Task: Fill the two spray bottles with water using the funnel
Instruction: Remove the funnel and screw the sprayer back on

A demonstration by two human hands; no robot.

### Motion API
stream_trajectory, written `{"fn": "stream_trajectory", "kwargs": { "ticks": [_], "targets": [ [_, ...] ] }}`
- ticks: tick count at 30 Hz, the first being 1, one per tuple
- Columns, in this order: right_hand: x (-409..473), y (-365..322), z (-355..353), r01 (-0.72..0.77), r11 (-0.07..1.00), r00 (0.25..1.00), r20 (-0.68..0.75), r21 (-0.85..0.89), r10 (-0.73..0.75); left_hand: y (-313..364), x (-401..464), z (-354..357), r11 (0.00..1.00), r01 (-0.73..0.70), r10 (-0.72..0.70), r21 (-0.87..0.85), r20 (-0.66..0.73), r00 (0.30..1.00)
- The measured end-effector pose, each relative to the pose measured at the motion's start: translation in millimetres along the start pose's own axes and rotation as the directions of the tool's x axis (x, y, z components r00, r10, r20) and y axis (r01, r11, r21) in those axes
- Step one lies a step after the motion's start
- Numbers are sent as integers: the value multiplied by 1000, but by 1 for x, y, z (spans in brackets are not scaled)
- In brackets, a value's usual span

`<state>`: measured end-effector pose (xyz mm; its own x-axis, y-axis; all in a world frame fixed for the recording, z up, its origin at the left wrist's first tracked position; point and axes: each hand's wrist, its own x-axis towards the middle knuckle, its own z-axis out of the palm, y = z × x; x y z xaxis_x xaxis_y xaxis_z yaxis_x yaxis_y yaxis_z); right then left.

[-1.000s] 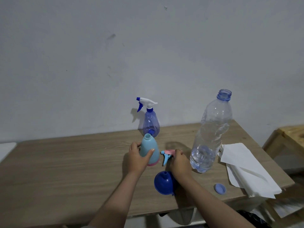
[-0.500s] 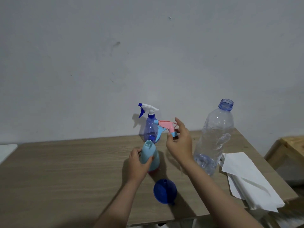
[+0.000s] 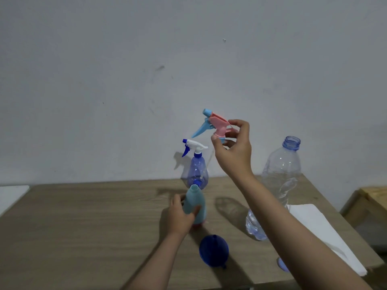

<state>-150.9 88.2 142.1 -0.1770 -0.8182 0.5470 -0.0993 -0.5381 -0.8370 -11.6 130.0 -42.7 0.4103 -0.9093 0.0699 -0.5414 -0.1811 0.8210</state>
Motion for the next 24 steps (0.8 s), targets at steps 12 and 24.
{"fn": "stream_trajectory", "kwargs": {
  "ticks": [12,24],
  "targets": [
    [-22,37,29,-58,998,995,79,2,58,11,-6,-4,1000,11,-11,-26,22,1000],
    [-34,65,28,-68,989,971,221,-129,96,12,-6,-5,1000,1,0,-14,46,999]
  ]
}}
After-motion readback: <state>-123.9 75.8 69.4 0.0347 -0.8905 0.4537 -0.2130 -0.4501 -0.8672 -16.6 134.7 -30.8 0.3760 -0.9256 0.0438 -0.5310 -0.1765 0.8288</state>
